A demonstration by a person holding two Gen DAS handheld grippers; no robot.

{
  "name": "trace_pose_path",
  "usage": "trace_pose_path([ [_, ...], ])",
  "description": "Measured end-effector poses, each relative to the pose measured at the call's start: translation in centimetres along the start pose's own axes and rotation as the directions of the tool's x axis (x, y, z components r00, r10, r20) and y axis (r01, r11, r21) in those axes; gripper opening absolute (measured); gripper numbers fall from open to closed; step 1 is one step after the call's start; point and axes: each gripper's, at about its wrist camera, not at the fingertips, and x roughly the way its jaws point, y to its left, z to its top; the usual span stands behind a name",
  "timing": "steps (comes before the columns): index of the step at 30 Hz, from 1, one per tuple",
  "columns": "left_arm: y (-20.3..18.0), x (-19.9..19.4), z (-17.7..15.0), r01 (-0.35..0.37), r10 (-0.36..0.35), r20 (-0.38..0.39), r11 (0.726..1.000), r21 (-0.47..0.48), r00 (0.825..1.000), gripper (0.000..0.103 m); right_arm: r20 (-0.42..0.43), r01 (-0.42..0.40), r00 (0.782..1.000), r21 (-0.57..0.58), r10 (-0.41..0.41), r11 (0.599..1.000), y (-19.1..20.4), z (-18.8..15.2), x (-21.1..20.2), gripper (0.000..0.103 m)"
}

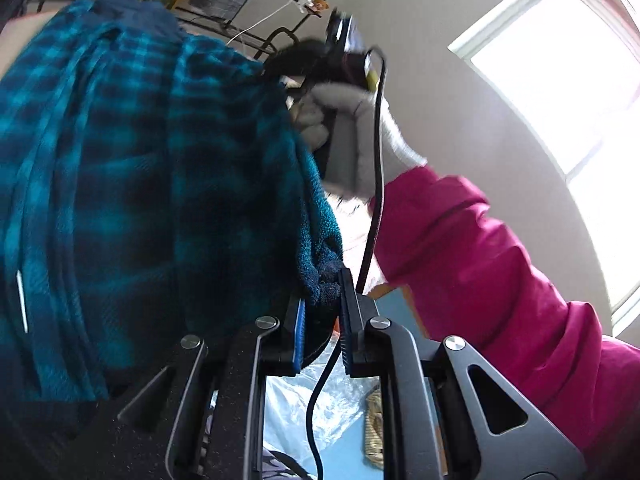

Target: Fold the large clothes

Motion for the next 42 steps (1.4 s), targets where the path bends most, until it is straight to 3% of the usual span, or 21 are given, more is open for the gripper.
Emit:
trace_pose_path([
  [3, 1.2, -1.1, -0.3, 0.022, -0.022, 0.015, 0.999, -0.04, 1.0, 0.012, 0.018, 0.083, 0.997, -0.139, -0.082, 0.987, 4.3, 0.4, -0.5, 0.006],
  [7, 2.7, -3.2, -0.7, 0.034, -0.03, 0.047, 0.996, -0.084, 0.998, 0.012, 0.039, 0.183, 0.983, -0.314, -0.179, 0.932, 10.4, 0.0, 0.3, 0.006],
  [11, 4.8, -5.1, -1.7, 0.032, -0.021, 0.073, 0.988, -0.151, 0.997, 0.011, 0.068, 0.256, 0.964, -0.486, -0.256, 0.836, 17.1, -1.2, 2.3, 0.006],
  [15, 7.6, -6.4, -2.8, 0.011, 0.007, 0.08, 0.975, -0.224, 0.997, 0.011, 0.067, 0.309, 0.935, -0.63, -0.347, 0.713, 23.0, -4.1, 6.9, 0.006],
  [19, 9.4, -7.1, -3.4, -0.016, 0.038, 0.075, 0.963, -0.268, 0.996, 0.011, 0.058, 0.323, 0.913, -0.707, -0.403, 0.629, 25.5, -7.0, 11.0, 0.006],
  [22, 10.2, -7.5, -3.8, -0.022, 0.047, 0.081, 0.957, -0.288, 0.996, 0.011, 0.078, 0.353, 0.896, -0.724, -0.438, 0.593, 25.9, -7.8, 12.4, 0.006],
  [26, 9.7, -7.5, -3.9, -0.023, 0.048, 0.086, 0.962, -0.273, 0.995, 0.011, 0.082, 0.356, 0.897, -0.718, -0.435, 0.598, 25.8, -7.3, 12.0, 0.006],
  [31, 8.5, -7.1, -4.1, -0.048, 0.067, 0.074, 0.971, -0.234, 0.995, 0.011, 0.032, 0.28, 0.923, -0.74, -0.384, 0.611, 26.2, -7.3, 11.7, 0.007],
  [33, 8.1, -6.3, -3.2, -0.054, 0.072, 0.07, 0.971, -0.231, 0.995, 0.011, -0.005, 0.223, 0.944, -0.727, -0.329, 0.65, 25.9, -6.9, 10.8, 0.012],
  [35, 7.9, -6.5, -2.7, -0.065, 0.083, 0.069, 0.972, -0.227, 0.994, 0.011, -0.072, 0.126, 0.97, -0.67, -0.233, 0.732, 25.0, -6.0, 8.9, 0.017],
  [38, 7.2, -6.3, -2.4, -0.07, 0.086, 0.064, 0.974, -0.215, 0.994, 0.011, -0.093, 0.048, 0.988, -0.59, -0.126, 0.806, 23.6, -5.1, 5.3, 0.04],
  [40, 7.1, -6.5, -2.1, -0.076, 0.091, 0.062, 0.974, -0.212, 0.994, 0.011, -0.095, -0.039, 0.995, -0.523, -0.013, 0.851, 21.5, -4.8, 1.2, 0.04],
  [42, 6.7, -6.9, -2.2, -0.081, 0.095, 0.06, 0.975, -0.205, 0.994, 0.011, -0.098, -0.107, 0.993, -0.487, 0.068, 0.867, 19.7, -5.4, -2.1, 0.04],
])
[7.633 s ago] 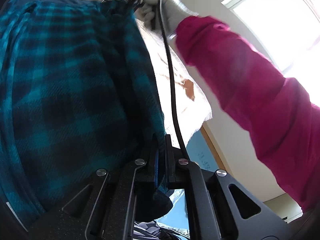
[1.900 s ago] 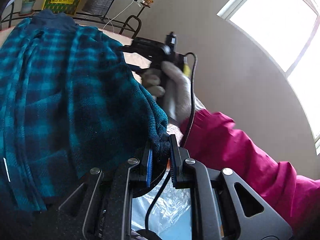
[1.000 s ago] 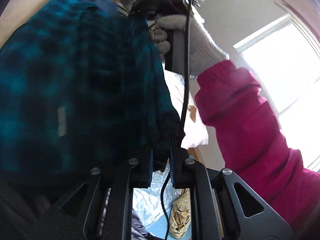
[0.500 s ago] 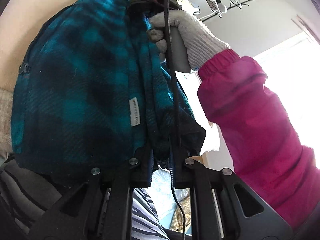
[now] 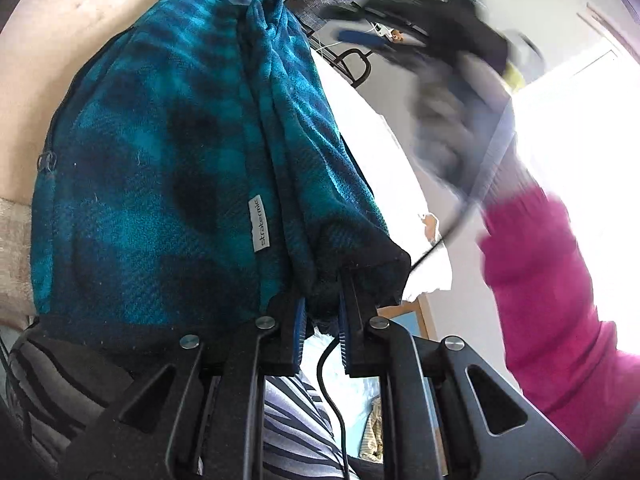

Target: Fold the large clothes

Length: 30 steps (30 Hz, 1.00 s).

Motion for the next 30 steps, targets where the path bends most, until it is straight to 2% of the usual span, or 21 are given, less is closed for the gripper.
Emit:
trace_pose_path([
  [3, -0.7, -0.1, -0.1, -0.013, 0.013, -0.007, 0.999, 0.03, 1.0, 0.013, 0.028, -0.051, 0.998, -0.006, 0.052, 0.999, -0.5, -4.0, -4.9, 0.04],
  [8, -1.4, -2.0, -0.6, -0.014, 0.018, -0.041, 0.996, 0.088, 0.999, 0.015, 0.061, -0.076, 0.995, 0.016, 0.075, 0.997, -1.5, -10.4, -11.3, 0.04],
  [10, -1.2, -3.6, -0.4, -0.023, 0.026, -0.034, 0.995, 0.092, 0.999, 0.024, 0.065, -0.063, 0.996, 0.072, 0.058, 0.995, -2.1, -13.3, -12.9, 0.04],
  [11, -1.0, -4.4, -0.1, -0.027, 0.03, -0.024, 0.996, 0.086, 0.999, 0.034, 0.067, -0.064, 0.996, 0.097, 0.058, 0.993, -2.5, -14.1, -13.3, 0.04],
  [12, -0.8, -5.0, 0.3, -0.029, 0.03, -0.009, 0.997, 0.077, 1.0, 0.039, 0.059, -0.071, 0.996, 0.148, 0.063, 0.986, -2.9, -15.6, -13.3, 0.04],
  [14, -1.0, -6.1, 1.5, -0.027, 0.026, 0.024, 0.997, 0.07, 0.999, 0.039, 0.038, -0.073, 0.997, 0.204, 0.067, 0.976, -3.2, -17.6, -12.5, 0.04],
  [16, -1.7, -6.1, 2.9, -0.059, 0.054, 0.053, 0.993, 0.102, 0.997, 0.04, 0.014, -0.084, 0.996, 0.227, 0.082, 0.97, -3.0, -19.1, -11.5, 0.04],
  [17, -1.8, -5.9, 3.2, -0.069, 0.063, 0.057, 0.992, 0.105, 0.996, 0.045, -0.002, -0.086, 0.996, 0.235, 0.089, 0.968, -2.8, -19.7, -10.8, 0.042],
  [18, -1.8, -5.3, 4.1, -0.06, 0.056, 0.048, 0.994, 0.094, 0.997, 0.05, -0.016, -0.093, 0.995, 0.246, 0.1, 0.965, -2.5, -20.1, -9.8, 0.045],
  [20, -1.3, -4.3, 4.8, -0.064, 0.063, 0.028, 0.995, 0.074, 0.998, 0.05, -0.041, -0.118, 0.99, 0.273, 0.134, 0.955, -2.1, -20.8, -8.1, 0.052],
  [24, -0.9, -1.6, 5.5, -0.063, 0.065, -0.026, 0.995, 0.074, 0.998, 0.05, -0.064, -0.169, 0.979, 0.294, 0.195, 0.941, -1.4, -21.8, -6.1, 0.052],
  [25, -0.8, -1.0, 5.5, -0.065, 0.068, -0.047, 0.995, 0.076, 0.997, 0.047, -0.074, -0.176, 0.976, 0.294, 0.206, 0.939, -1.3, -21.8, -5.5, 0.052],
  [26, -0.8, -0.5, 5.3, -0.069, 0.074, -0.063, 0.995, 0.079, 0.995, 0.027, -0.083, -0.183, 0.973, 0.297, 0.216, 0.937, -1.2, -21.8, -5.1, 0.046],
  [27, -0.6, 0.3, 5.1, -0.088, 0.095, -0.086, 0.993, 0.082, 0.992, 0.004, -0.089, -0.201, 0.967, 0.303, 0.238, 0.932, -1.2, -21.8, -4.7, 0.036],
  [28, -0.6, 0.8, 4.8, -0.104, 0.113, -0.101, 0.991, 0.085, 0.988, 0.005, -0.095, -0.205, 0.965, 0.303, 0.244, 0.931, -1.1, -21.6, -4.6, 0.017],
  [30, -0.6, 0.8, 4.0, -0.116, 0.124, -0.089, 0.989, 0.092, 0.988, 0.004, -0.095, -0.183, 0.972, 0.264, 0.215, 0.947, -0.6, -21.1, -5.2, 0.013],
])
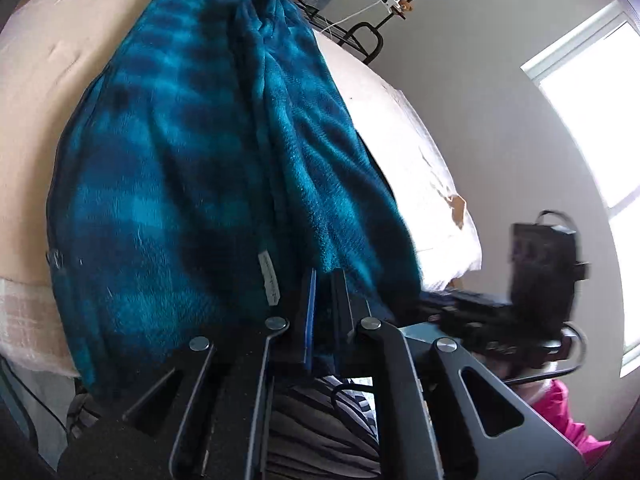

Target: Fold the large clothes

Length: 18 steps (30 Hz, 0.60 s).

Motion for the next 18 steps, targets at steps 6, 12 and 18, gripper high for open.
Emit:
trace_pose_path([
  [6, 0.5, 1.8, -2.2, -0.063, 0.065, -0.035, 0.997, 0.054, 0.997, 0.004, 0.016, 0.099, 0.995, -0.106, -0.098, 0.989, 1.3, -0.6, -1.2, 0.008],
  [12, 0.0, -0.5, -1.9, -0.036, 0.039, -0.031, 0.996, 0.085, 0.999, 0.004, 0.007, 0.127, 0.992, -0.121, -0.127, 0.985, 1.5, -0.9, 0.5, 0.013],
  [18, 1.4, -7.0, -2.6, -0.05, 0.037, 0.099, 0.991, 0.128, 0.994, 0.01, 0.151, 0.207, 0.971, -0.154, -0.184, 0.966, 2.3, -1.6, -4.7, 0.016],
])
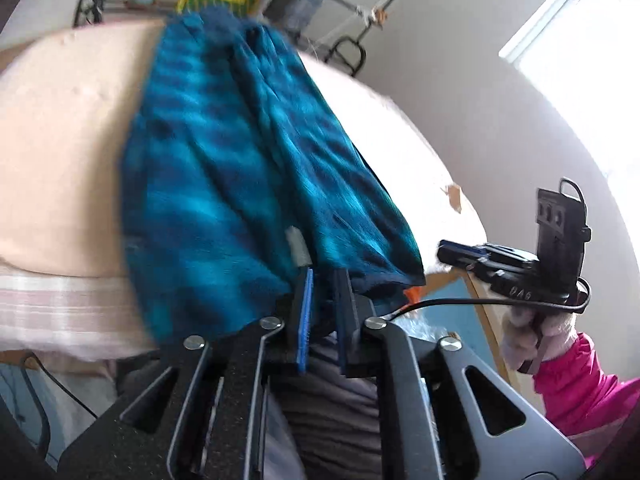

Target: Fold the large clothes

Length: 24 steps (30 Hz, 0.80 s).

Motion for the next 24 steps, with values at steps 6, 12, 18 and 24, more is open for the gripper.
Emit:
trace_pose_path([
  [6, 4.4, -2.5, 0.8, -0.099, 0.101, 0.074, 0.995, -0.031, 0.992, 0.01, 0.133, -0.009, 0.991, -0.094, 0.021, 0.996, 2.8, 2.2, -0.9, 0.017],
  [12, 6.0, 1.1, 0.9, -0.113, 0.113, -0.001, 0.992, -0.048, 0.994, 0.01, 0.057, -0.073, 0.995, -0.187, 0.085, 0.98, 6.8, 4.3, 4.2, 0.017],
  [18, 5.8, 3.5, -1.2, -0.149, 0.151, -0.056, 0.988, 0.032, 0.987, 0.01, -0.073, -0.081, 0.995, -0.238, 0.065, 0.968, 8.5, 3.5, 10.1, 0.018],
  [24, 5.5, 1.8, -1.0, -0.141, 0.142, -0.053, 0.99, 0.026, 0.988, 0.021, -0.076, -0.119, 0.991, -0.178, 0.107, 0.977, 7.5, 4.1, 8.6, 0.019],
])
